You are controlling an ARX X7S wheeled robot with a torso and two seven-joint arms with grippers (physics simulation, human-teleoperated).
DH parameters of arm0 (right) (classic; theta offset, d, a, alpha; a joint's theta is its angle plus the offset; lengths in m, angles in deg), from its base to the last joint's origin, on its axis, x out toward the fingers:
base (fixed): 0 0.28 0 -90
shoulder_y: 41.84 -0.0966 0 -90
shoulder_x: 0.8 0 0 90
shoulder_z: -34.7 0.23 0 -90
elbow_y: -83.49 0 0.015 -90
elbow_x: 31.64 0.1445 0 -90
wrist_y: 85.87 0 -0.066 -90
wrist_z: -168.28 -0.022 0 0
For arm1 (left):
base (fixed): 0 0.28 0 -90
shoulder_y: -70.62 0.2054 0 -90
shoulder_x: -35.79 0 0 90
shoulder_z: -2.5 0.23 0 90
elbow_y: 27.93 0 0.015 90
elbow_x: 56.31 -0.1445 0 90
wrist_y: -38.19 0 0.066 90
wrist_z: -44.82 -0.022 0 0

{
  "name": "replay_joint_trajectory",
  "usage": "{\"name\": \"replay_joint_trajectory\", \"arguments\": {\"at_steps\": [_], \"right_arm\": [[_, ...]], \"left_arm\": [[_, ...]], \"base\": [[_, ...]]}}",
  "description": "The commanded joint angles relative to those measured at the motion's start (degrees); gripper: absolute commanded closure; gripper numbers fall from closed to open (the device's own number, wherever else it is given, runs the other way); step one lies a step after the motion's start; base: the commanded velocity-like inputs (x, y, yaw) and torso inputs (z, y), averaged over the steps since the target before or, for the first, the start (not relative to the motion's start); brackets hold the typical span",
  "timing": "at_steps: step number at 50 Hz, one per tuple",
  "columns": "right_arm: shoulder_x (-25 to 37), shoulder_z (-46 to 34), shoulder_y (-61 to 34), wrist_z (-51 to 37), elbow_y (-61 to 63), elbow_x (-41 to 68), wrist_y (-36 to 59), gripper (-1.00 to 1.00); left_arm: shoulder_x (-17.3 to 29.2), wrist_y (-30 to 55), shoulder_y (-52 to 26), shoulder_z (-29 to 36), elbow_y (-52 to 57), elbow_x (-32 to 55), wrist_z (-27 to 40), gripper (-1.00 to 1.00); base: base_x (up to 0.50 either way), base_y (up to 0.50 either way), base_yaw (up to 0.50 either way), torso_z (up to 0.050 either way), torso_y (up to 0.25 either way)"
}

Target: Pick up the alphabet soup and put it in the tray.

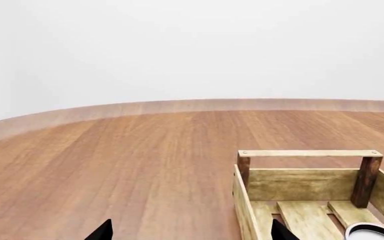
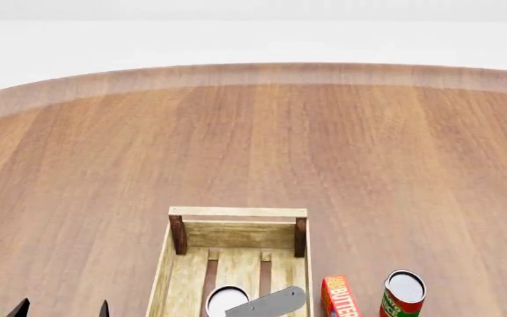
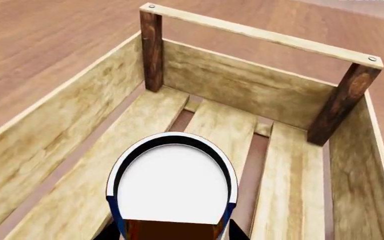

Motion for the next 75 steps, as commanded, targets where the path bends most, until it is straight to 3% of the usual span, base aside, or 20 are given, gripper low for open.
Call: {"name": "replay_joint_trajectory", "arguments": {"at_steps": [1,25,26,35,55,75], "right_arm": [[-0.4,-0.2,-1.1,0.4,-1.1,-1.1,0.0,1.0],[-0.6,-1.0,-2.0,1.0,-3.8,-0.2,-0.6,1.0],[-0.6,-1.0,-1.9,1.1,-3.7,-0.2,-0.5,-1.0],[1.8,-0.6,0.1,-0.6,3.9,1.3,2.7,-1.0],[12.5,3.0,9.0,-8.6,38.3,7.3,13.0,-1.0],[17.5,6.1,12.5,-13.6,55.5,11.4,17.4,-1.0]], "left_arm": [[0.2,0.0,0.0,0.2,0.1,0.2,0.2,-1.0],[0.5,-0.1,-0.1,0.6,0.1,0.5,0.6,-1.0],[0.5,-0.1,-0.1,0.6,0.1,0.5,0.6,-1.0],[0.6,-0.2,-0.2,0.7,0.0,0.6,0.7,-1.0],[1.2,0.0,0.6,1.1,1.8,0.0,1.9,-1.0],[1.9,-0.8,1.2,1.8,4.3,-1.4,2.8,-1.0]], "base": [[0.0,0.0,0.0,0.0,0.0],[0.0,0.0,0.0,0.0,0.0],[0.0,0.0,0.0,0.0,0.0],[0.0,0.0,0.0,0.0,0.0],[0.0,0.0,0.0,0.0,0.001],[0.0,0.0,0.0,0.0,0.0]]}}
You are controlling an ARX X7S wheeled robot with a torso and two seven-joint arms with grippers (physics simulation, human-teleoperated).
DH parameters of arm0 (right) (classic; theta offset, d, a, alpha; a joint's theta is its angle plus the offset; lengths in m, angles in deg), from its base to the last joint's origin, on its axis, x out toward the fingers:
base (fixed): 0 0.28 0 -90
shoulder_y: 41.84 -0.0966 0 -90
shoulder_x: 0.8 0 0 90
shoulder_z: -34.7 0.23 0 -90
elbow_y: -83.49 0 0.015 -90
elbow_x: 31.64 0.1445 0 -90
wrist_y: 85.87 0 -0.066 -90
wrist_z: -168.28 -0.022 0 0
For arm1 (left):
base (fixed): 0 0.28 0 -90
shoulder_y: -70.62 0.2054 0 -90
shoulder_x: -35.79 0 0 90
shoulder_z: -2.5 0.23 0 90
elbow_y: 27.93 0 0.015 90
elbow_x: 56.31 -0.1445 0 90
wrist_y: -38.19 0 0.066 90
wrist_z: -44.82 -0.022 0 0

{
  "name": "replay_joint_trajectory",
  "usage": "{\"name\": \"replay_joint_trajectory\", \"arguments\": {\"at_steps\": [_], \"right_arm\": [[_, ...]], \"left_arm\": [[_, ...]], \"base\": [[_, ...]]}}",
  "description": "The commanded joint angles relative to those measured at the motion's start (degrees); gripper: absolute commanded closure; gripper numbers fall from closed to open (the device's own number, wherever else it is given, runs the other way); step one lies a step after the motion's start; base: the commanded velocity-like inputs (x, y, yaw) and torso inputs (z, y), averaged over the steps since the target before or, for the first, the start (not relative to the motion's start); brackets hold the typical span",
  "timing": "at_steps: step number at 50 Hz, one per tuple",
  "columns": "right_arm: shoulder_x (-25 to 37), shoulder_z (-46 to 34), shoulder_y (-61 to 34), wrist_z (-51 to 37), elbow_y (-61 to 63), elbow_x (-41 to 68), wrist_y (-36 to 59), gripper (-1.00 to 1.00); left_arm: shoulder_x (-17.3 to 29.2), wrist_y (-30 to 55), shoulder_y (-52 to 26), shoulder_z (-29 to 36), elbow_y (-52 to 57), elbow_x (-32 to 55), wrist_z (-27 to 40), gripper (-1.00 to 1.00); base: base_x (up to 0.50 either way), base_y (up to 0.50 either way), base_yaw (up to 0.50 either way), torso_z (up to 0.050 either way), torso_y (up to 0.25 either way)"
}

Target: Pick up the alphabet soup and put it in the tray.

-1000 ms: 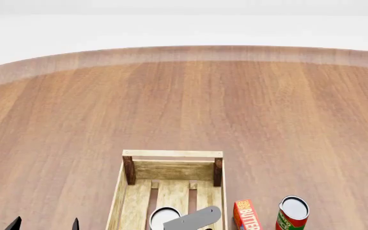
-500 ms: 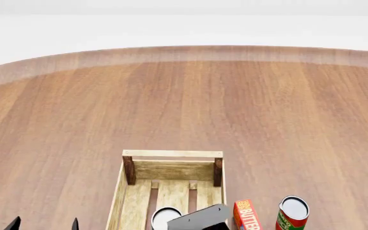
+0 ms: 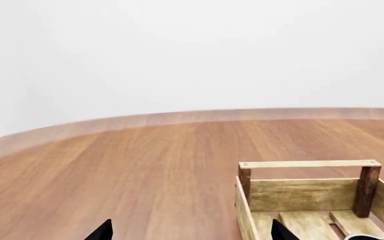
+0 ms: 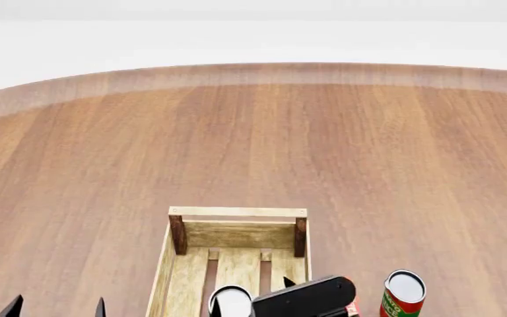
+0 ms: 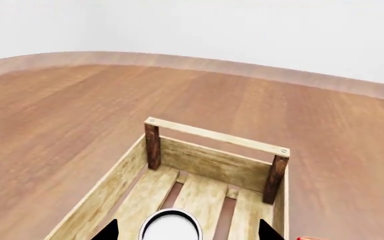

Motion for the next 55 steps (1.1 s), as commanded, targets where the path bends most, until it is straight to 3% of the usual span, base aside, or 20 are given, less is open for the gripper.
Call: {"name": "replay_joint_trajectory", "arguments": {"at_steps": [1,25,55], "right_arm": [[3.1,2.0,2.3,-3.2,10.8,2.5,2.7,-1.0],[7.1,5.7,5.3,-7.2,23.7,6.0,3.8,-1.0],[12.1,10.6,4.8,-12.4,36.1,11.9,8.5,-1.0]], "left_arm": [[0.3,-0.5,0.3,0.3,1.0,-0.3,0.2,-1.0],[1.0,-1.8,1.2,0.6,4.0,-0.2,0.5,-1.0],[3.4,4.4,2.1,0.2,16.9,2.8,2.8,-1.0]], "base": [[0.0,0.0,0.0,0.0,0.0],[0.0,0.0,0.0,0.0,0.0],[0.0,0.0,0.0,0.0,0.0]]}}
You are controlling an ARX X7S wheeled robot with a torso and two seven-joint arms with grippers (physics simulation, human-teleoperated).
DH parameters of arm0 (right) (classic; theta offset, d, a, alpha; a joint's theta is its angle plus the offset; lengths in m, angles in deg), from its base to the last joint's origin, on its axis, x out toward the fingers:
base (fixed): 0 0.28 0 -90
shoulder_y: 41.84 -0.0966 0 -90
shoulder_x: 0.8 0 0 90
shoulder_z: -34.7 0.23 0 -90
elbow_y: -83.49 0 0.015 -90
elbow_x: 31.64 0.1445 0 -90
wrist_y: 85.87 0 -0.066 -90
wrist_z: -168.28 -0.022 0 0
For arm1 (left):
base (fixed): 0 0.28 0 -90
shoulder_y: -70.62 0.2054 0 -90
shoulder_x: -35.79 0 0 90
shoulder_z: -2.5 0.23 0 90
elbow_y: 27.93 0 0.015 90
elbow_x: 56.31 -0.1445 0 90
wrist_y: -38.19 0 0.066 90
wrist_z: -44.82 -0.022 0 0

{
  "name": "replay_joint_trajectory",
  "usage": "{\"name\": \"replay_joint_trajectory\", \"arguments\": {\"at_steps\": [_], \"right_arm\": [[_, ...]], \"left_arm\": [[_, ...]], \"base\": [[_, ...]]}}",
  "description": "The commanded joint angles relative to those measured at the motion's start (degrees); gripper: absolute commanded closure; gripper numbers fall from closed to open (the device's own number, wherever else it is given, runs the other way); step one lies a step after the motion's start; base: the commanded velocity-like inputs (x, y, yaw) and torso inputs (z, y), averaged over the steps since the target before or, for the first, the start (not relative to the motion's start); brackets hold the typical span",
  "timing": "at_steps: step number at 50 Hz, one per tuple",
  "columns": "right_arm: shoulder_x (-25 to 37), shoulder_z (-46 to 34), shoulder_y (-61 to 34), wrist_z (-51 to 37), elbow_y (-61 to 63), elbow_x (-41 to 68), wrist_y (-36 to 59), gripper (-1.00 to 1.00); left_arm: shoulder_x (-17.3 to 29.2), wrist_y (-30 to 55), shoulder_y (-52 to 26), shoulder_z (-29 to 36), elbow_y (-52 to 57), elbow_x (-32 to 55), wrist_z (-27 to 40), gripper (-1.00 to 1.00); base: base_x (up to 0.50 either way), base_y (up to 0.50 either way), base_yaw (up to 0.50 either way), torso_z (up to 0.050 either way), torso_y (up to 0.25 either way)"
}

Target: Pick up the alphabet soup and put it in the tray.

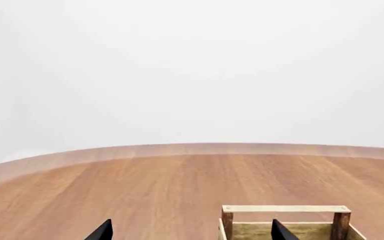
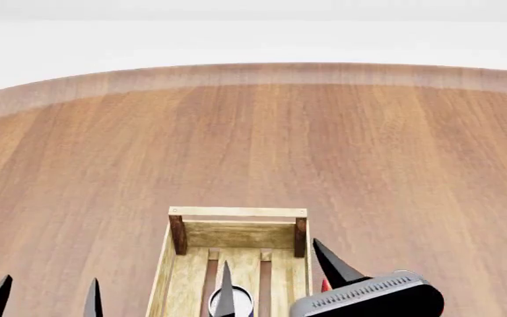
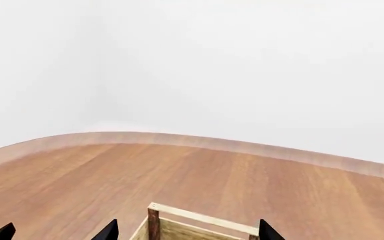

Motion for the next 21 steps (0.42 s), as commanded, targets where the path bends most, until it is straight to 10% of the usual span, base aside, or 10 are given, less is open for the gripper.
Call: {"name": "replay_joint_trajectory", "arguments": {"at_steps": [1,21], "right_arm": [[1.7,2.0,-0.4,-2.1,4.2,2.6,1.9,-1.0],[4.0,5.0,-1.9,-5.8,10.3,7.3,4.6,-1.0]], "left_arm": [[1.0,2.4,0.3,-0.1,5.4,1.1,1.0,-1.0],[2.9,6.3,0.5,-0.5,14.1,1.9,3.1,-1.0]], "base": [[0.0,0.0,0.0,0.0,0.0],[0.0,0.0,0.0,0.0,0.0]]}}
